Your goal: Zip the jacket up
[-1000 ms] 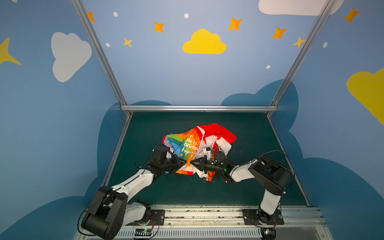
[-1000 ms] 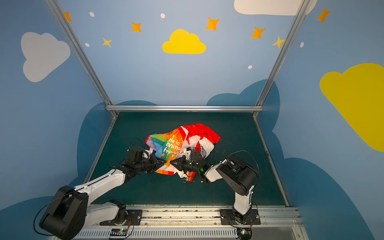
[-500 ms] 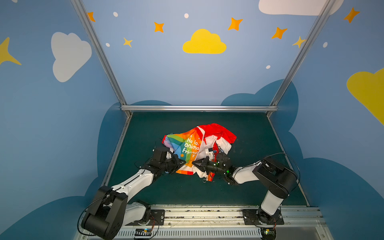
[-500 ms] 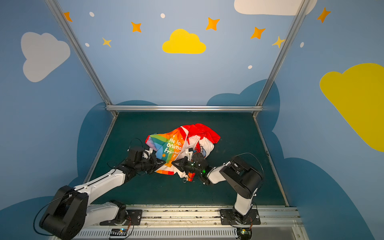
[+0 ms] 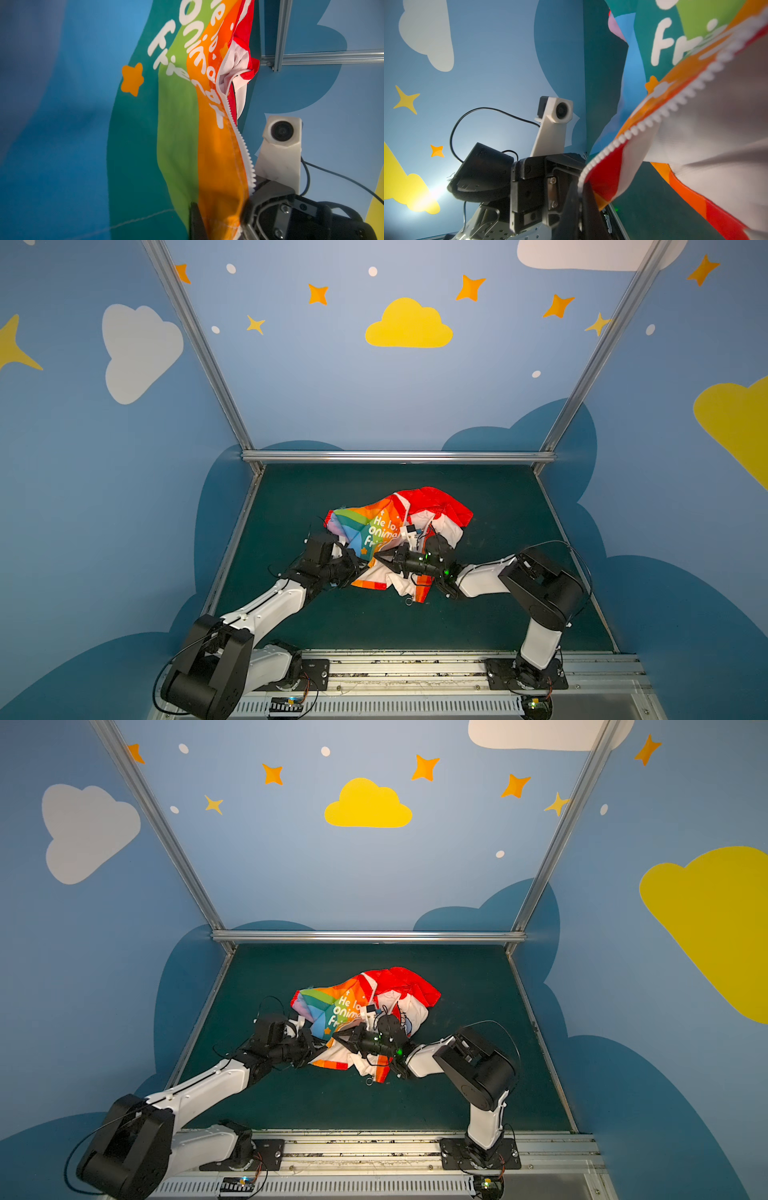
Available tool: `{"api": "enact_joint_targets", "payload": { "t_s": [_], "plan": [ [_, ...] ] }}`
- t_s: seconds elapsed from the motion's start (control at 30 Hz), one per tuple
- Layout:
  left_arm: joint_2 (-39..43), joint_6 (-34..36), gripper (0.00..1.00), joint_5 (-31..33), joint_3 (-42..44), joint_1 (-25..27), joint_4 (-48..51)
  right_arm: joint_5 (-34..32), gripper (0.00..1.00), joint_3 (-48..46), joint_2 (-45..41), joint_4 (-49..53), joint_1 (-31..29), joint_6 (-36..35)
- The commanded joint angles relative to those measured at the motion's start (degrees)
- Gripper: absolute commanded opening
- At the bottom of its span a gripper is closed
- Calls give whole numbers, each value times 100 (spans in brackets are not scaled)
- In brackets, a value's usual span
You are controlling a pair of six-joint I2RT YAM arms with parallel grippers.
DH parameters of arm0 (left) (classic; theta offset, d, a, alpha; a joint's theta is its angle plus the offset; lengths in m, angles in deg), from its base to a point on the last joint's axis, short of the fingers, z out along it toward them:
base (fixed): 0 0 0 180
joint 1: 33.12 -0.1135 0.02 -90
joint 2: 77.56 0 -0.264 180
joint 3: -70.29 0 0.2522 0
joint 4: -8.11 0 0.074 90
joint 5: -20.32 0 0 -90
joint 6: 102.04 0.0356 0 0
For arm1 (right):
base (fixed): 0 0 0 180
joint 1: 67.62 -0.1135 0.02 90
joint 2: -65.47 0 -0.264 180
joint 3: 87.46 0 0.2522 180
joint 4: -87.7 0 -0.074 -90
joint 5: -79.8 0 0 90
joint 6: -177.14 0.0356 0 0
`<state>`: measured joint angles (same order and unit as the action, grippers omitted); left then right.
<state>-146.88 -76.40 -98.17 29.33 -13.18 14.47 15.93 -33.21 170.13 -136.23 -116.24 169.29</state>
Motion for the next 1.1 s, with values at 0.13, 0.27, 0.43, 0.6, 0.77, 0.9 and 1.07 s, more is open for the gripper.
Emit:
{"api": "enact_joint_targets", "payload": {
  "t_s": [0.13, 0.27, 0.43, 0.6, 0.77, 0.9, 1.07],
  "plan": [
    [-62, -271, 12, -313, 116, 18, -501, 207, 0, 175, 146, 448, 26, -53],
    [-215, -352, 14, -476, 92, 18, -673, 273, 0, 302, 162, 636, 24, -76],
    [-57, -294, 15, -351, 22, 24, -466, 256, 0, 279, 148, 765, 20, -95],
    [-46, -486, 18, -326, 84, 18, -546, 311, 0, 341, 209, 810, 28, -76],
    [-112, -617, 20, -376, 151, 17, -828, 272, 0, 300, 195, 829, 20, -50],
    [-28, -588, 20, -274, 136, 18, -698, 166, 0, 194, 147, 812, 19, -15],
    [22, -544, 20, -210, 149, 14, -592, 50, 0, 105, 72, 812, 32, -23]
  ]
}}
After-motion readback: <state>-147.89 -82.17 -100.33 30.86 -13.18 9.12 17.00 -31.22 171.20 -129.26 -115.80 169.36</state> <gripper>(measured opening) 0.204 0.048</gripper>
